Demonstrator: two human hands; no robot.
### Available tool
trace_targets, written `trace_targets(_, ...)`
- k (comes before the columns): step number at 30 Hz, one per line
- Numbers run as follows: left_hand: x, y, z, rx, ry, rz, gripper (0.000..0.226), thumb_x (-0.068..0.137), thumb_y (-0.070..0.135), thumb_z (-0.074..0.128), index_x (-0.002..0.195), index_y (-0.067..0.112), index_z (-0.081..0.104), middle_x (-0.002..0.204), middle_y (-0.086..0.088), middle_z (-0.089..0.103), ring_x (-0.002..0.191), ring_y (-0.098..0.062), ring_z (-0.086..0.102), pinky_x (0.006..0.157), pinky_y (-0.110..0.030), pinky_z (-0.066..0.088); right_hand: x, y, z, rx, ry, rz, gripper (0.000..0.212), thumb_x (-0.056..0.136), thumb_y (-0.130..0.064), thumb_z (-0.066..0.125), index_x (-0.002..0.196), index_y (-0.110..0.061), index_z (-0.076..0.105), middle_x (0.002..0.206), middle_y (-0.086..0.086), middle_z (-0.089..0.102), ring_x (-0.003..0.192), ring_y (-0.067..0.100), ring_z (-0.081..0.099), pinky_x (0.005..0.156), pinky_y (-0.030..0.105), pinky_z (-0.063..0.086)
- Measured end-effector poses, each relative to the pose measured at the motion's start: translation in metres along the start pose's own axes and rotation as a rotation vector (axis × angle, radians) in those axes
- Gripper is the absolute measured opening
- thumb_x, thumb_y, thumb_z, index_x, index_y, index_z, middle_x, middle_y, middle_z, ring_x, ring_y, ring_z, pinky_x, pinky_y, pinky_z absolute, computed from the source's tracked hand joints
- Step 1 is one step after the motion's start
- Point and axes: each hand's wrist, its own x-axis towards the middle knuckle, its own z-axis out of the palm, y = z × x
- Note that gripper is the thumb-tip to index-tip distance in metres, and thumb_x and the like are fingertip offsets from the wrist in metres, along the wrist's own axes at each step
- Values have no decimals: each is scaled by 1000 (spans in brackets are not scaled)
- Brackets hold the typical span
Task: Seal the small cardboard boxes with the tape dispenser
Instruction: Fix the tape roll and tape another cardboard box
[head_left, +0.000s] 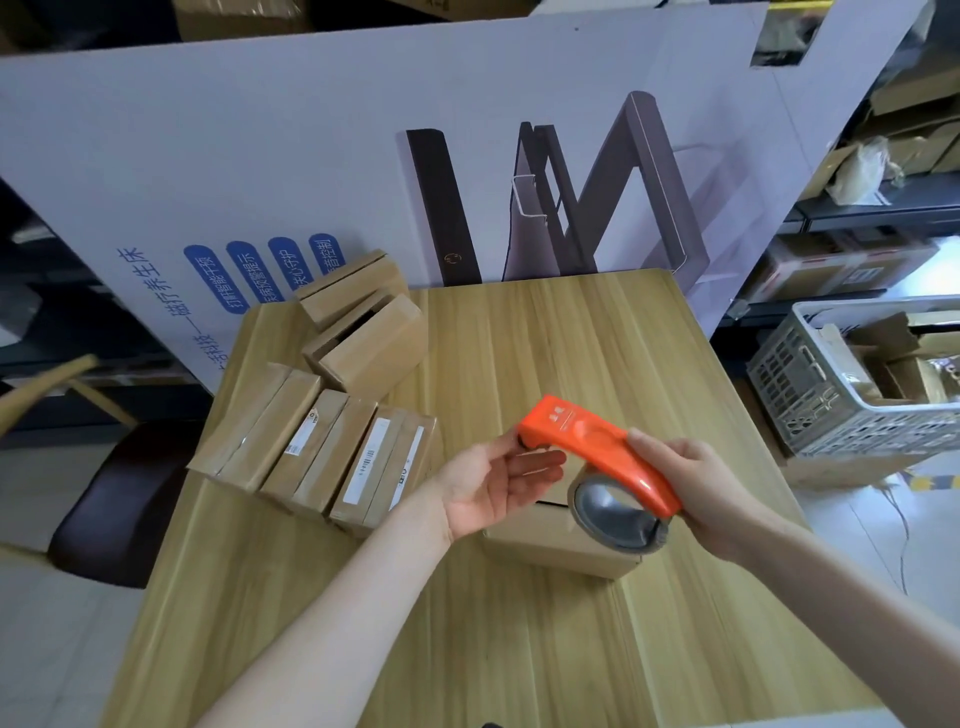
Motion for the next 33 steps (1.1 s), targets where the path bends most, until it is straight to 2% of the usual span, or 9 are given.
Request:
trace_targets(4,3,0,2,21,48,4,28,97,21,50,114,1,59,102,-15,67,87,-25,68,78,-35,59,4,-1,-1,267,-16,164,35,90,-44,60,79,-11,66,56,5,51,52,15,48,56,28,39)
trace_targets(8,8,2,8,51,41,-22,25,96,19,53,110,1,62,100,-15,70,87,-26,69,75,-35,59,6,-6,1,256,22,208,34,91,-43,60,83,-10,63,59,6,49,54,16,46,52,26,40)
trace_targets(13,12,2,6,224,109,-47,35,97,33,52,110,2,62,96,-12,70,80,-23,70,71,-36,60,7,-7,2,290,57,210,33,91,-43,61,86,-10,63,58,4,49,54,15,46,53,26,39)
trace_targets(18,14,-8,4,327,143,-232,52,100,47,37,109,1,59,98,-15,70,82,-25,71,64,-34,60,12,-13,1,287,57,146,36,90,-45,62,78,-11,64,56,4,51,53,14,48,55,27,39)
trace_targets(20,15,-9,5,342,100,-298,58,100,50,33,104,0,63,91,-14,72,77,-23,71,57,-28,57,15,-17,1,272,51,119,37,89,-45,62,74,-12,67,55,4,53,52,15,48,55,28,40)
trace_targets(23,17,-6,6,292,48,-338,63,99,49,35,78,4,74,74,-9,70,63,-17,68,43,-22,51,18,-20,1,275,38,87,38,90,-45,63,67,-15,71,56,4,54,50,14,48,56,28,40)
trace_targets(25,17,-4,7,255,48,-336,58,97,45,42,69,7,74,67,-5,66,56,-15,64,38,-19,47,20,-21,0,280,28,76,40,90,-45,63,65,-16,74,55,3,55,48,13,50,56,27,42)
trace_targets(30,15,1,10,243,110,-297,29,91,33,60,74,11,66,62,0,61,51,-11,60,37,-16,43,21,-20,-2,279,6,67,40,88,-47,64,63,-17,75,53,3,56,47,12,51,54,26,44)
trace_targets(33,18,1,10,254,134,-258,24,89,26,65,69,12,66,61,1,62,51,-9,60,36,-14,42,20,-19,-2,268,-2,55,41,88,-47,64,62,-18,76,56,3,57,48,12,52,54,26,44)
